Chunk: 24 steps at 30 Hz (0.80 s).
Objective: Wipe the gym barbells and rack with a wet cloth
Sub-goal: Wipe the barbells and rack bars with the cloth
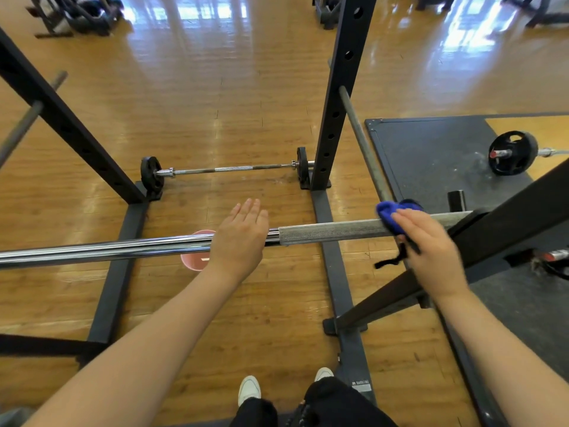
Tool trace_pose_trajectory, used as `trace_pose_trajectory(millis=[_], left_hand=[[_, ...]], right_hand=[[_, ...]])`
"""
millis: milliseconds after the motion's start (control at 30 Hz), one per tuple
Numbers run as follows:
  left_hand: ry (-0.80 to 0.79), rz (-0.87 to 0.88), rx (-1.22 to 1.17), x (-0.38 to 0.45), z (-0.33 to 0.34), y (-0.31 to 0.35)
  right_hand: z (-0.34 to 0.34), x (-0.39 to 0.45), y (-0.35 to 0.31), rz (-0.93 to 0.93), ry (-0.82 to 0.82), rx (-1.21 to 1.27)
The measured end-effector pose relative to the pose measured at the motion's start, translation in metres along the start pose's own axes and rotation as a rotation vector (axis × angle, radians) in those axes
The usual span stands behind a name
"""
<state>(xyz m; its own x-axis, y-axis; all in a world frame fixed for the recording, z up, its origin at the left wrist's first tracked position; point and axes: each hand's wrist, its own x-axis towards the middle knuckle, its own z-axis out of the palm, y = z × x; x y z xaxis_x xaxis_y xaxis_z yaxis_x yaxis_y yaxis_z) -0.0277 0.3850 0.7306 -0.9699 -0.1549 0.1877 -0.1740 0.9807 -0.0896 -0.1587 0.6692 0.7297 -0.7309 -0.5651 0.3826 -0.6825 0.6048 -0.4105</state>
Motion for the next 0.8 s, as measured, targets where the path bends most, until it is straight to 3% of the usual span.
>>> trace_pose_trajectory(millis=[67, 133, 200, 333, 433, 600, 800], left_hand=[[0.000, -0.002, -0.001, 0.000, 0.000, 0.000], [0.001, -0.002, -0.008, 0.000, -0.001, 0.000], [0.002, 0.000, -0.011, 0.000, -0.002, 0.000], [-0.014, 0.008, -0.011, 0.001, -0.005, 0.001], [-0.021, 0.017, -0.026, -0.001, -0.006, -0.002], [-0.118, 0.019, 0.013, 0.000, -0.007, -0.004], [-0.181, 0.008, -0.014, 0.001, -0.009, -0.006]], right_hand=[[-0.004, -0.005, 0.006, 0.163, 0.062, -0.020], [0.004, -0.004, -0.006, 0.208, 0.135, -0.017], [0.018, 0.000, -0.032, 0.117, 0.136, 0.017], [0.048, 0.012, -0.089, -0.084, -0.030, 0.097], [0.040, 0.016, -0.086, -0.199, -0.112, 0.018], [0.022, 0.004, -0.050, -0.008, -0.033, -0.025], [0.092, 0.013, -0.155, -0.226, -0.014, 0.114]])
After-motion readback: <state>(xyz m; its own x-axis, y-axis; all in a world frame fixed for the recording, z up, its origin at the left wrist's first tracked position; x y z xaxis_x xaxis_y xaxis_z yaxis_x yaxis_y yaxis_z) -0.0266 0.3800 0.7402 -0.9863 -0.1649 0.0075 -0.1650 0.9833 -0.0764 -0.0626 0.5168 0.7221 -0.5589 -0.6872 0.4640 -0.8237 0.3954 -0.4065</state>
